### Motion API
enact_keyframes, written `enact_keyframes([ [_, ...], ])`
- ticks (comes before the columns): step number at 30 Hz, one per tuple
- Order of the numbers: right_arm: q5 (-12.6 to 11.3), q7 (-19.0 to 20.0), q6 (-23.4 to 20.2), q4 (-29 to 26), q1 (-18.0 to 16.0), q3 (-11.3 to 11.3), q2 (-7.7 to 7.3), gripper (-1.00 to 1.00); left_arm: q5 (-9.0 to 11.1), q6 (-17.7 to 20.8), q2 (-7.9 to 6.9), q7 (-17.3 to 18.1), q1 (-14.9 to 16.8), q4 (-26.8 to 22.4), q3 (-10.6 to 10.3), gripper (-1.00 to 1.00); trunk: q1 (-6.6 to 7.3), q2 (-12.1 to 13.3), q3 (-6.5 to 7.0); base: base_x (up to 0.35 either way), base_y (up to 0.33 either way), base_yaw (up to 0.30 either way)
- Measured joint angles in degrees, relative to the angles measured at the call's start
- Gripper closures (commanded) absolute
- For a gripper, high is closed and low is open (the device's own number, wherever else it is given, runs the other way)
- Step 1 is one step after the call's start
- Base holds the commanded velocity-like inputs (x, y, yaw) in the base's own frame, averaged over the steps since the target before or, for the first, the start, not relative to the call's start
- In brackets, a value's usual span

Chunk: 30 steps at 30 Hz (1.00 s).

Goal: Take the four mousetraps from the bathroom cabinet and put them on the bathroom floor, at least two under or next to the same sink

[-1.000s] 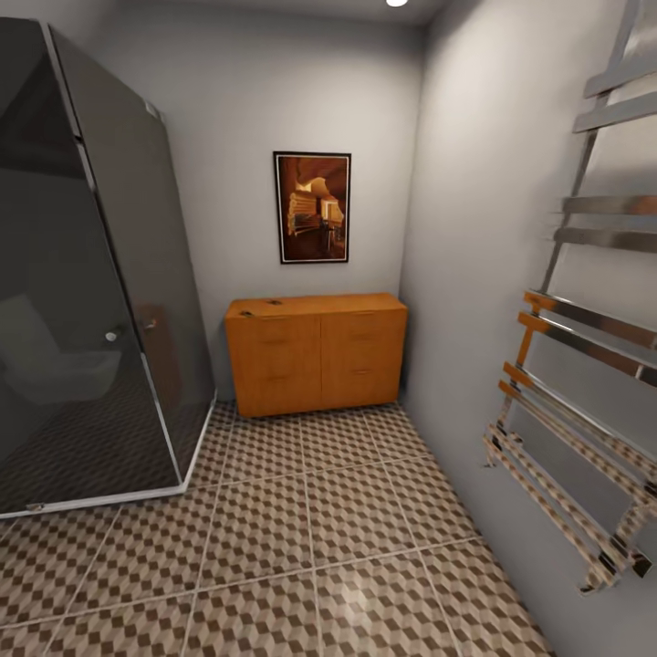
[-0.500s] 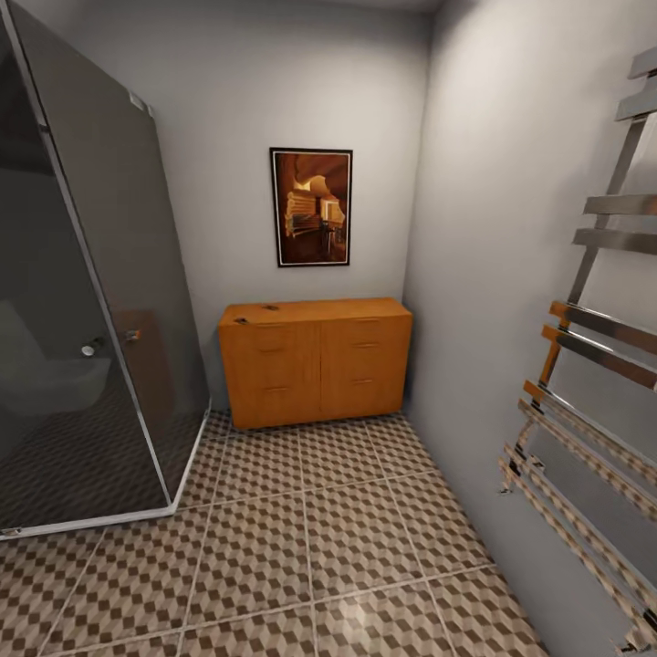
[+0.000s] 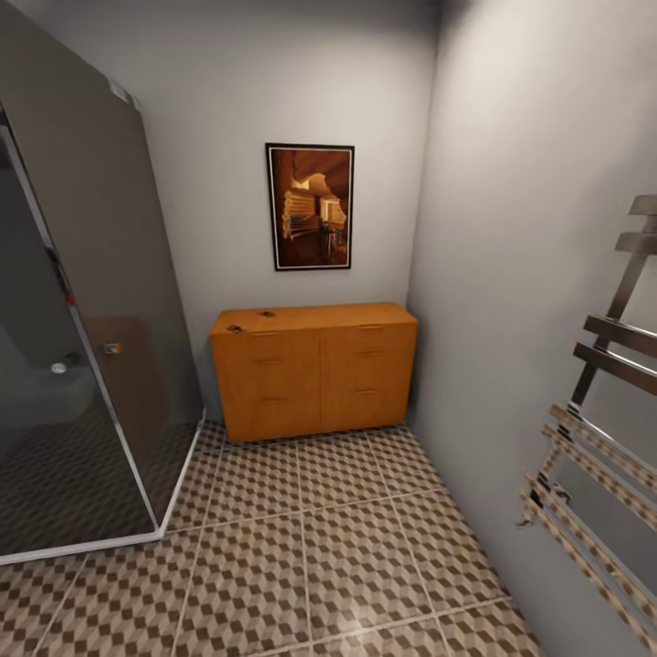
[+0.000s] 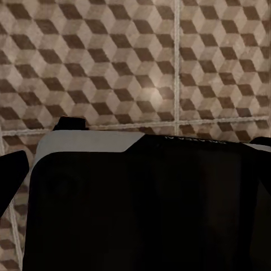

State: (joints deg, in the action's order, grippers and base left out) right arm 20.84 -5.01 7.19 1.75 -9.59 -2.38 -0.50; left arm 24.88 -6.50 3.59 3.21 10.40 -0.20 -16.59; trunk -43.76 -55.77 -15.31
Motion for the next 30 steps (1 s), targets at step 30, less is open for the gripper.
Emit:
enact_keyframes([
  [30,-0.03,0.00,0.06,-0.01,0.00,0.00,-0.02,-1.00,0.00,-0.03,0.00,0.00,0.00,0.00,0.03,-1.00,0.00,0.00,0.00,0.322,-0.002,0.000],
])
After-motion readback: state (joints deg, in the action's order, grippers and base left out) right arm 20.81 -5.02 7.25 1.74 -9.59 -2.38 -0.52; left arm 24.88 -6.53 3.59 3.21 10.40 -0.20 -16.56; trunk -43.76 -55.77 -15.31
